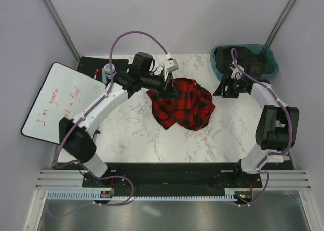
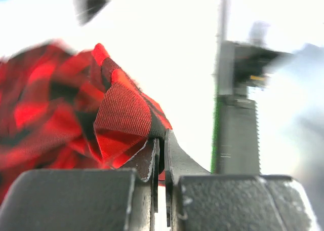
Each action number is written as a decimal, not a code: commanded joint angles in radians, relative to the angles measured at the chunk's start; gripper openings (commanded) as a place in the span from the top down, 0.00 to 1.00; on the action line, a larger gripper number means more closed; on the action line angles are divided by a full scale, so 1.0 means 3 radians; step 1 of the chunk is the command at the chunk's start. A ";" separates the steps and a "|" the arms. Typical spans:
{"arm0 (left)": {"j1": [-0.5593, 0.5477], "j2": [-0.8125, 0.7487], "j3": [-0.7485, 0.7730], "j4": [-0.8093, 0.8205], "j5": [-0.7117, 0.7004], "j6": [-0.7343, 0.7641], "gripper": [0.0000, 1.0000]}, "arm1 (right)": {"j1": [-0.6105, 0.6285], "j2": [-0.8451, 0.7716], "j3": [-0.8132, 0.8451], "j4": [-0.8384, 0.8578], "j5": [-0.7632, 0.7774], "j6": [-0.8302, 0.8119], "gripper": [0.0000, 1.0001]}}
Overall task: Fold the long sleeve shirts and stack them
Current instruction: Flatten the shirt out
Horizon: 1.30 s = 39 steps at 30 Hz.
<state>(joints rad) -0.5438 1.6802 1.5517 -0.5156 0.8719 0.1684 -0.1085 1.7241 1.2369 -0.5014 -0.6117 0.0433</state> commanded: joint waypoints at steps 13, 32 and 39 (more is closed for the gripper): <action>-0.0156 -0.0779 0.0871 0.0276 -0.1365 -0.0259 0.98 | 0.0049 -0.0669 0.0254 -0.0180 -0.0635 -0.0313 0.19; 0.0279 -0.0488 0.1086 0.0578 -0.1740 -0.0459 0.98 | 0.1042 -0.0066 -0.0374 0.1359 0.0765 0.0771 0.07; 0.0355 -0.0426 0.1061 0.0589 -0.1807 -0.0500 0.98 | 0.1170 0.0083 -0.0227 0.1355 0.0449 0.0690 0.61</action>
<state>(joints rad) -0.4469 1.5455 1.8702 -0.4015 0.3664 0.0559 0.2260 1.7695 1.1213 -0.1265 -0.4465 0.2646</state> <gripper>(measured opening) 0.044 0.464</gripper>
